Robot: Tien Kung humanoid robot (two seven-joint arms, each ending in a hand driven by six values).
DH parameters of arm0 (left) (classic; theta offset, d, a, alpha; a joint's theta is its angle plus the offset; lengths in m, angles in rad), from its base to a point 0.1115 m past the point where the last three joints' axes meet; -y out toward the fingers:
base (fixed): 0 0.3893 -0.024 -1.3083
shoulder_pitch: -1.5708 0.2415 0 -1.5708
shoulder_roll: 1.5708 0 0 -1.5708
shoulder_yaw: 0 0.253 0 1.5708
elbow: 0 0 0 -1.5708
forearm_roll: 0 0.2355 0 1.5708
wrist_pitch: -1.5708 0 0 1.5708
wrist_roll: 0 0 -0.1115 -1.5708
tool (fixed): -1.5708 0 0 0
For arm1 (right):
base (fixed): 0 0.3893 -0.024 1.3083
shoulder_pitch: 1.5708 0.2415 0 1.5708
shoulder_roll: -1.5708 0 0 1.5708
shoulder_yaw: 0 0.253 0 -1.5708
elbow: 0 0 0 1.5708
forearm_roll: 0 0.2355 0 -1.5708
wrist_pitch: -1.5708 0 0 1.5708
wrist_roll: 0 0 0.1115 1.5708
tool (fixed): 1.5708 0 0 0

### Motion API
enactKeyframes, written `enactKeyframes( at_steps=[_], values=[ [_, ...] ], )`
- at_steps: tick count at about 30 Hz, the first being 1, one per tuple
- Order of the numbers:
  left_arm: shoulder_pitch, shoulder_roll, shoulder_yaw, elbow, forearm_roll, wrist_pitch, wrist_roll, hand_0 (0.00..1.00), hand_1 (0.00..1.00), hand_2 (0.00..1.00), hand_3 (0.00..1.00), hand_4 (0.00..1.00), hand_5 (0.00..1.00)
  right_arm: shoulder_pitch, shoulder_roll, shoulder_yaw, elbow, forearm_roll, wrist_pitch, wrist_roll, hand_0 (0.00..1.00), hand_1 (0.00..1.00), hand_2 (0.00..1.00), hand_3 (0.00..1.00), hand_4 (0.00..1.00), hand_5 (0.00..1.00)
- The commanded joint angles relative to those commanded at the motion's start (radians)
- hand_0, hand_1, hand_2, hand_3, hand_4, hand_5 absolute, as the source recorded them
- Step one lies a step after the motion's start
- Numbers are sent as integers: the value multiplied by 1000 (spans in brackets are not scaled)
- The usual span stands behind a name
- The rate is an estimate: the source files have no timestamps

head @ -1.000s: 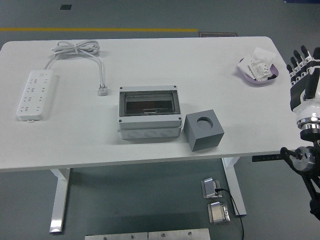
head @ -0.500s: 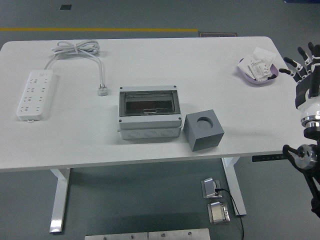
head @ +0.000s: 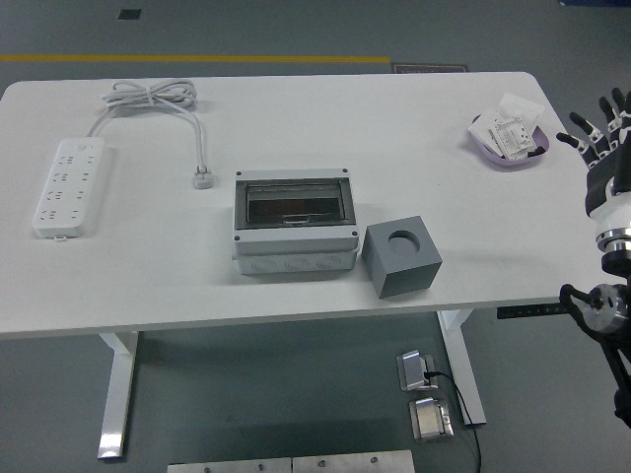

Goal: Fetch the battery,place it into the box,close the lid of the box

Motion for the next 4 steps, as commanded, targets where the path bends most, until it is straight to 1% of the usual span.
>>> enactKeyframes(
  at_steps=[4],
  values=[
    [0,1,2,0,-3,0,0,611,684,606,622,671,95,2,0,4,-2,4,3,0,615,799,998,998,967,975]
  ],
)
